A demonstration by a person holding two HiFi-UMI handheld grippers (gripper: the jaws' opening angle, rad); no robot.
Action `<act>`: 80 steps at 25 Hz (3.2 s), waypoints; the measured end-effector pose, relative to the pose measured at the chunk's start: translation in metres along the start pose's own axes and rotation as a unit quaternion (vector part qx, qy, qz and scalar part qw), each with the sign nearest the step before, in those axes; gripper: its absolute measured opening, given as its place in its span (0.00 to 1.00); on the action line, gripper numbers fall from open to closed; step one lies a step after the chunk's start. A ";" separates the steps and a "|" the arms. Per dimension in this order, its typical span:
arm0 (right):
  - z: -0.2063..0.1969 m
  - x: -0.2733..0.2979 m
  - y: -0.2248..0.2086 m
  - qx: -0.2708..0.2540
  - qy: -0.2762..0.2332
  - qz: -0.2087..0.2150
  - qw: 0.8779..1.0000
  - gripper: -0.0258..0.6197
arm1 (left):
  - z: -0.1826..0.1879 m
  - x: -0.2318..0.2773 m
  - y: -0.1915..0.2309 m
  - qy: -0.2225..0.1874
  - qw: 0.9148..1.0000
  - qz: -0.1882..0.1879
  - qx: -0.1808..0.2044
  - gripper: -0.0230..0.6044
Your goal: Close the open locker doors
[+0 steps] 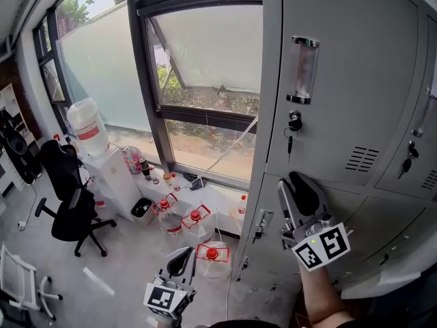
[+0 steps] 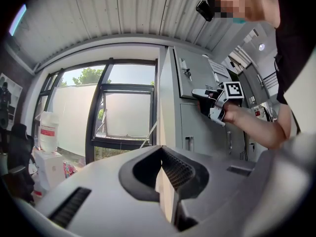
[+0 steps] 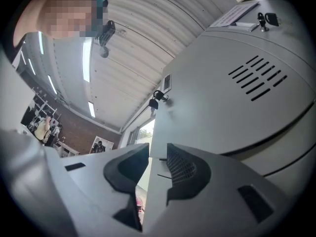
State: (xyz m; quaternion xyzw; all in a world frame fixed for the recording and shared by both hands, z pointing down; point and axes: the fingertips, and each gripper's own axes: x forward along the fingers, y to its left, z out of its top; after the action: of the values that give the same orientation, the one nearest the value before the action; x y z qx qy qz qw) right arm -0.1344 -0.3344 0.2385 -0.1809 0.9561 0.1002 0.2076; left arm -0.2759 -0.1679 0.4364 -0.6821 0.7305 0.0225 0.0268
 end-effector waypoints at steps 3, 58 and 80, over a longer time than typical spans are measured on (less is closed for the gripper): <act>0.000 0.003 -0.007 0.007 -0.004 -0.010 1.000 0.20 | -0.003 -0.001 0.003 -0.003 1.000 0.007 0.003 0.05; -0.033 -0.171 0.039 -0.004 0.136 -0.131 0.982 0.17 | -0.034 0.008 -0.109 0.027 0.978 -0.208 -0.018 0.05; -0.094 -0.297 0.065 0.009 0.249 -0.229 0.941 0.17 | -0.092 0.019 -0.203 0.090 0.926 -0.365 -0.042 0.05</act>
State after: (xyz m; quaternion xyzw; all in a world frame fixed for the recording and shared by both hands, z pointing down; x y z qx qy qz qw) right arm 0.0588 -0.2098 0.4582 -0.4121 0.9109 -0.0063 -0.0179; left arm -0.0750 -0.2076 0.5272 -0.9012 0.4285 -0.0196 -0.0620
